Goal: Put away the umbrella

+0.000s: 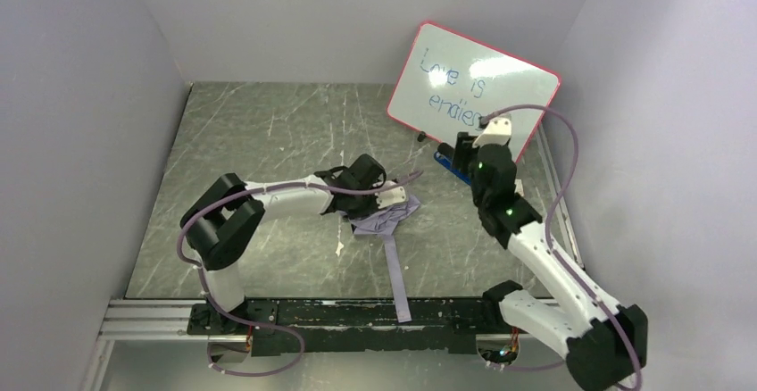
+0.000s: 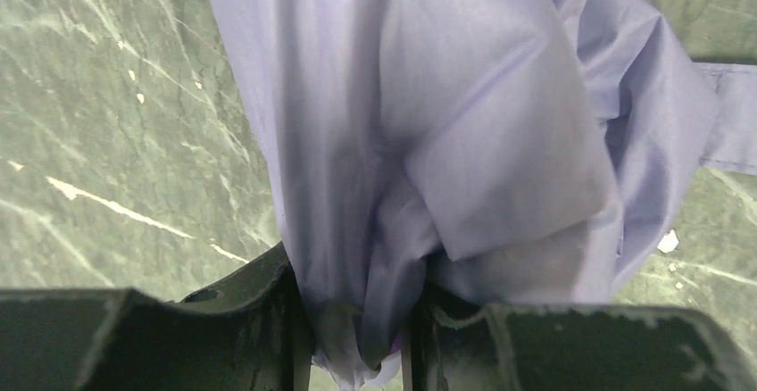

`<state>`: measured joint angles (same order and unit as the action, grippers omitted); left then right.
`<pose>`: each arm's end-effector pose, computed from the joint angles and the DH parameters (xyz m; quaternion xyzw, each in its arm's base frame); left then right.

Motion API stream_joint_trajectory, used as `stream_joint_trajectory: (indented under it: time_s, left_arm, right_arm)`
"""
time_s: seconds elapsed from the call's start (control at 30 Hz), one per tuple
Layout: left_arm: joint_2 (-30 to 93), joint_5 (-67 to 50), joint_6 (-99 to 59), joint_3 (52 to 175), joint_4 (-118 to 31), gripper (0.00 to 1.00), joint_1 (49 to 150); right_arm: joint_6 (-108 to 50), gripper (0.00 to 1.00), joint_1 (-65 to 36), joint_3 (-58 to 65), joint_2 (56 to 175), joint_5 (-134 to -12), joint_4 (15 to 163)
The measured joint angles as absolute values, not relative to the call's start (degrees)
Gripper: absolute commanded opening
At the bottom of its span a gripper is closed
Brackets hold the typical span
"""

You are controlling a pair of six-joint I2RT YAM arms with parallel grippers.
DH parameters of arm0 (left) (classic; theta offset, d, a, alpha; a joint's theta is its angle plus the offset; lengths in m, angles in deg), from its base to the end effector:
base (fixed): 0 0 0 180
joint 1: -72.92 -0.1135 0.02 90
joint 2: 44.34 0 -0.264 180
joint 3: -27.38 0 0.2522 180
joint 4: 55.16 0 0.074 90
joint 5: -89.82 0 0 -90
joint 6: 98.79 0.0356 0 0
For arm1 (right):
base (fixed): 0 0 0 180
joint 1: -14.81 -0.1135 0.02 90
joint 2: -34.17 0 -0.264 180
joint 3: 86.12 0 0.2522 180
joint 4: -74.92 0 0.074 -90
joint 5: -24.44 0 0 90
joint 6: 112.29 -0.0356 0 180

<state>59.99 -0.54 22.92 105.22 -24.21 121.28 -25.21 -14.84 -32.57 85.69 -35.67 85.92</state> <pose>0.2457 -0.2767 0.1644 0.6181 0.7344 -0.0436 0.2769 0.1925 0.0891 0.3127 -0.0068 0.7534 -0.0122 0.6575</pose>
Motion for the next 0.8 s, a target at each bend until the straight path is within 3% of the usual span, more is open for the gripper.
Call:
stream_joint_trajectory:
  time_s: [0.13, 0.3, 0.8]
  left_arm:
    - [59.66, 6.43, 22.94, 103.27, -27.25, 0.05, 124.34]
    - [59.88, 15.17, 23.20, 101.04, -31.73, 0.05, 128.67]
    - [65.85, 43.24, 29.60, 94.99, -47.53, 0.05, 140.18]
  right_arm:
    - [-29.17, 0.77, -3.06, -28.17, 93.91, -46.66, 91.07]
    - [-28.16, 0.86, -0.72, -24.26, 102.55, -58.29, 92.91]
    - [-12.34, 0.87, 1.66, -7.65, 122.89, -86.97, 103.97]
